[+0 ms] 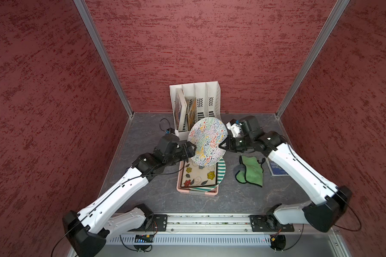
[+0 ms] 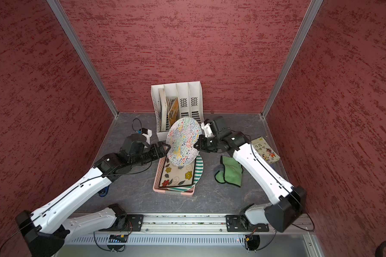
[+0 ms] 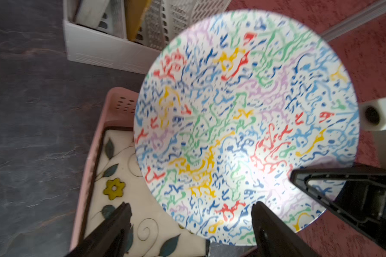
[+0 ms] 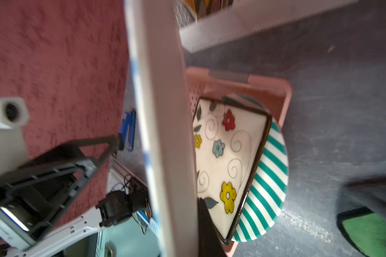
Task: Wipe the wet plate dry
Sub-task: Pick up the plate from the bin, then pick up the towel at the center of the board.
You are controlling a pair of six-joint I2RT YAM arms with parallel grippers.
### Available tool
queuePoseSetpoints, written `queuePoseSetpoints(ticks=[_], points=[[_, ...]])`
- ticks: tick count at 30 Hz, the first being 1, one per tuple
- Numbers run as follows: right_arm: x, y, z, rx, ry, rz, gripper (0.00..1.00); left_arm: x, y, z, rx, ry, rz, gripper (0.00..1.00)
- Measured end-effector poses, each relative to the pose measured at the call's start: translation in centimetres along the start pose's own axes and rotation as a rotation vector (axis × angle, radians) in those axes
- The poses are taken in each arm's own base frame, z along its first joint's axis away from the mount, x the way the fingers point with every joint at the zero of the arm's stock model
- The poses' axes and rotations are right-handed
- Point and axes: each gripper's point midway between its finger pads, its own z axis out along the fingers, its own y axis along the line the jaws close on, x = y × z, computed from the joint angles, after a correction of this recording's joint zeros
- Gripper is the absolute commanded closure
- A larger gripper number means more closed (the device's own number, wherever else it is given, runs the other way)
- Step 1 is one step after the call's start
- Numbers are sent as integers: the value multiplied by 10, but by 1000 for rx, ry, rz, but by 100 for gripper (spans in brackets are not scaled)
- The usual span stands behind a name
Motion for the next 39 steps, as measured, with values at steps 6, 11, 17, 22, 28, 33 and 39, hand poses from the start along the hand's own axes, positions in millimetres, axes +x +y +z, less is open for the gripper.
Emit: queuePoseSetpoints(ticks=[6,11,17,22,28,33,39], points=[[-84,-77,-103,275,-480,213,100,35,-132,93,107,125,257,22],[-87,-144,-147,555,-611,328,100,112,-206,208,165,256,518,22],[-40,-184,-181,781,-590,373,100,185,-197,289,160,386,650,20],[-30,-182,-182,758,-585,386,100,223,-131,300,65,581,727,19],[-31,-185,-178,769,-572,386,100,243,-125,287,116,675,786,62],[-37,-192,-171,792,-548,371,100,248,-119,282,100,707,797,100],[-56,-187,-179,766,-582,331,100,186,-162,228,162,557,732,100]])
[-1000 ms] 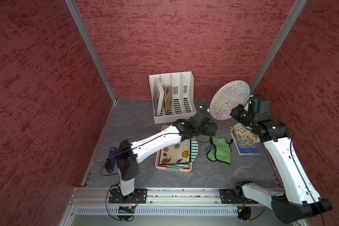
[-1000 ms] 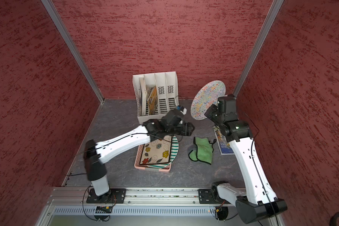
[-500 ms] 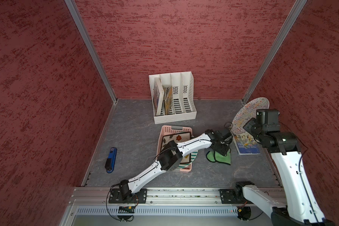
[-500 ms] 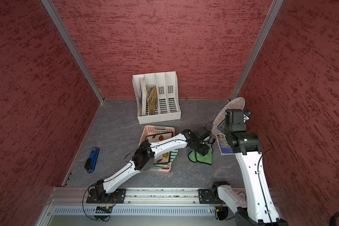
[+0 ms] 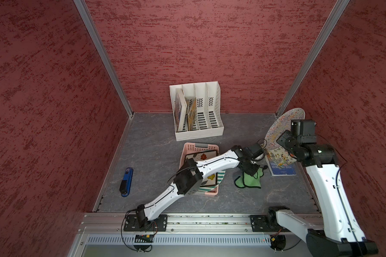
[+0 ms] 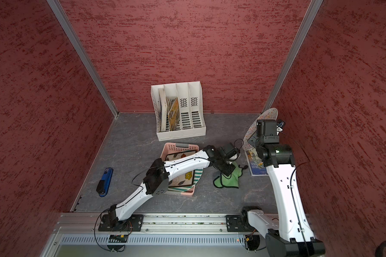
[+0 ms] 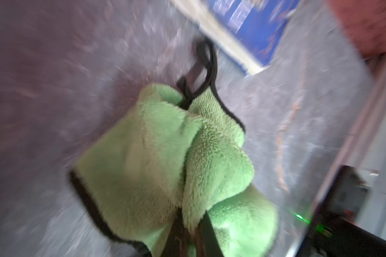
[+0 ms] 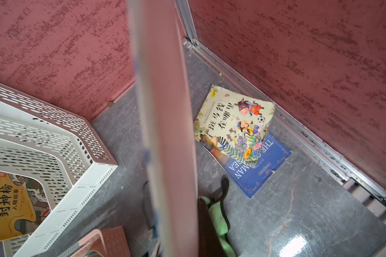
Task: Wipe the wet plate dry
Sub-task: Pick up the towel at the center of the board, then wipe the plate with towel.
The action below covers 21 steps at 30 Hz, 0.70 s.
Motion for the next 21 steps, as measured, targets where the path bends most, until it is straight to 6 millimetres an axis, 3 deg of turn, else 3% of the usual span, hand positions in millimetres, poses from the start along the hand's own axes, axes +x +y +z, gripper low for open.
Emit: queuePoseSetpoints(ticks=[2,6,8,10,12,14,17,20,21], points=[[-6,9,-2,-45,-12,-1,100,-36,-9,-66,45,-155,-41,100],[-8,47,-6,-243,17,10,100,-103,-15,-226,142,-527,-113,100],[-3,77,-7,-409,57,49,100,-120,-11,-292,164,-677,-137,100],[12,107,-7,-575,128,92,100,-127,-11,-336,177,-774,-148,100],[34,132,-6,-693,221,130,100,-130,-12,-353,178,-817,-155,100],[57,152,-7,-768,318,160,100,-135,-7,-347,158,-818,-172,100],[79,180,-18,-866,426,200,100,-137,9,-306,103,-746,-210,100],[82,200,-31,-937,467,241,100,-133,30,-251,48,-644,-258,100],[84,200,-28,-923,483,266,100,-135,34,-247,45,-642,-263,100]])
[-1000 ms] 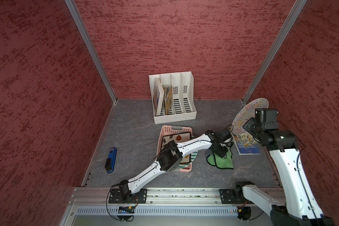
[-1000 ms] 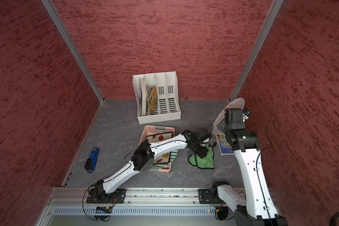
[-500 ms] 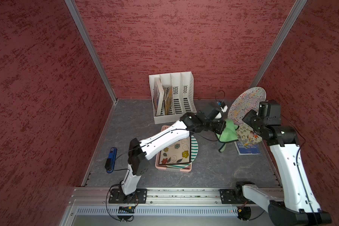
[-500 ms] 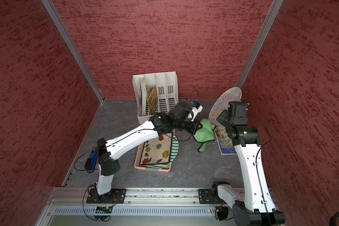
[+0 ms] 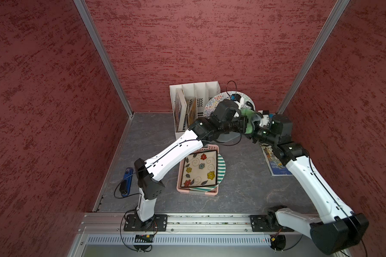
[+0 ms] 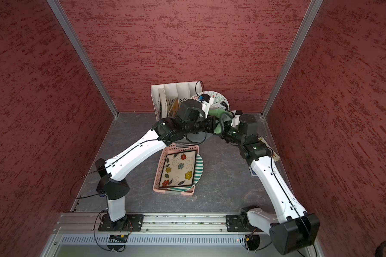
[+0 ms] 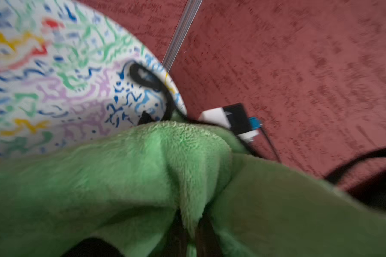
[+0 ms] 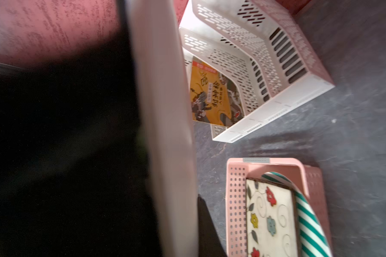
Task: Wipe the wet plate dry
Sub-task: Wipe the plate with towel.
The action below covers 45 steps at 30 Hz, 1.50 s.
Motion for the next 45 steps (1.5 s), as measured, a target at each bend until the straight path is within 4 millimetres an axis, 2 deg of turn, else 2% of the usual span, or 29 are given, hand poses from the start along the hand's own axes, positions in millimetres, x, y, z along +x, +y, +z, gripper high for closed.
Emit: queuePoseSetpoints(ticks=[3,8,12,15,18,19,21,23,25,28,30,32,35,38,40,43,45], points=[[-5,-3,8,0,-10,64,100,1,14,4,-47,4,-41,100],[-4,4,10,-27,-8,105,100,-1,38,-10,-130,-20,-117,100],[-1,10,9,-50,14,84,100,2,84,-34,-254,-24,-173,100],[8,15,9,-72,60,33,100,-10,119,-52,-332,-51,-210,100],[29,21,7,-99,138,-61,100,-28,141,-64,-374,-83,-223,100],[39,23,5,-105,173,-93,100,-34,143,-66,-373,-91,-218,100],[63,26,1,-118,253,-145,100,-47,135,-66,-306,-97,-193,100],[85,31,-3,-142,331,-171,100,-56,114,-60,-188,-90,-156,100],[93,35,-5,-163,365,-179,100,-61,86,-51,-60,-71,-108,100],[81,41,-5,-162,330,-171,100,-56,53,-35,60,-31,-50,100],[58,45,-4,-150,267,-143,100,-47,39,-29,111,-3,-28,100],[35,47,-5,-137,204,-114,100,-38,34,-27,136,18,-22,100],[15,41,-8,-119,152,-83,100,-27,41,-32,137,10,-28,100],[10,41,-8,-117,135,-72,100,-18,65,-50,93,15,-78,100],[7,44,-8,-138,123,-81,100,-19,80,-64,51,4,-111,100],[17,44,-8,-170,138,-108,100,-34,110,-80,-29,-39,-157,100],[40,41,-10,-173,188,-134,100,-49,132,-86,-80,-67,-181,100]])
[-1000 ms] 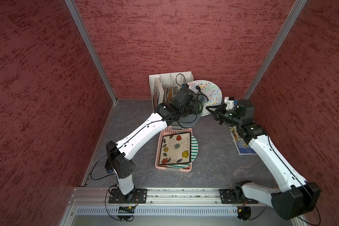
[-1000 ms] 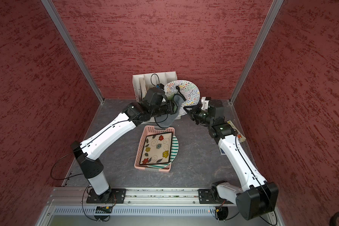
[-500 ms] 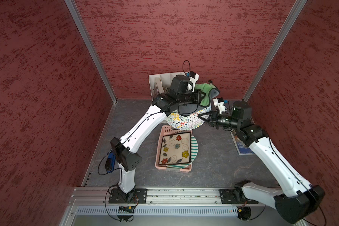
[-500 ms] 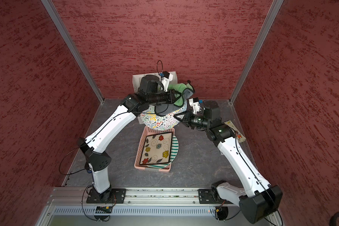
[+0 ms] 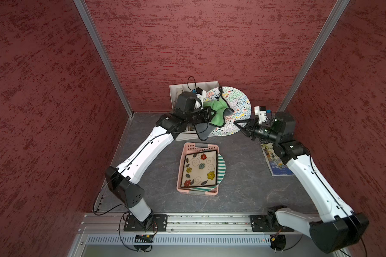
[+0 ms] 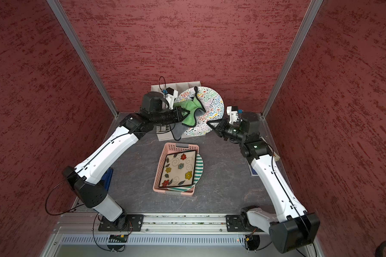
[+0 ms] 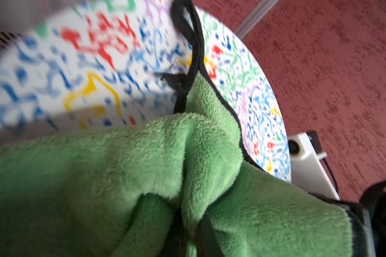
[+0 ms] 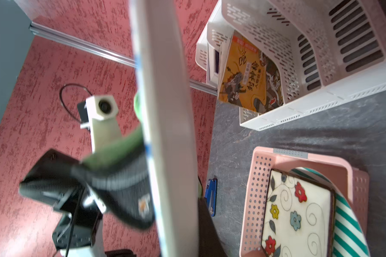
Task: Wipe the wet plate dry
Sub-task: Wipe the plate with towel.
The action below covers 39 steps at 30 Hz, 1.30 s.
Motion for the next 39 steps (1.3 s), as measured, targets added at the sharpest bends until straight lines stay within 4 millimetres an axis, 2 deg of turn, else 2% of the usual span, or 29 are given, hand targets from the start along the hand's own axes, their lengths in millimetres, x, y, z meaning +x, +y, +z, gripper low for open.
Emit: queuePoseSetpoints(ticks=[2,5,8,12,15,17,19,21,24,27,29,34,39], points=[[22,2,4,-2,69,-13,100,-16,6,2,-6,-19,-4,100],[44,7,10,-18,150,-24,100,-30,-10,13,72,-8,26,100],[38,12,16,-21,156,-20,100,-22,-42,29,182,45,75,100],[-10,19,21,-26,63,15,100,-2,-75,32,295,94,95,100],[-68,26,9,-80,-91,27,100,0,-80,12,345,72,37,100],[-95,32,-1,-123,-172,44,100,-17,-74,-11,366,6,-34,100],[-119,45,-14,-194,-256,58,100,-43,-61,-38,382,-83,-123,100],[-128,64,-21,-295,-294,62,100,-75,-49,-63,417,-197,-205,100],[-125,95,-26,-458,-283,77,100,-114,-46,-86,506,-315,-291,100],[-114,121,-24,-586,-227,76,100,-139,-65,-90,646,-357,-347,100],[-103,133,-21,-643,-183,75,100,-149,-76,-86,732,-363,-381,100],[-74,147,-9,-699,-68,70,100,-165,-95,-80,864,-355,-442,100],[-40,165,10,-756,60,48,100,-181,-130,-100,999,-360,-448,100]])
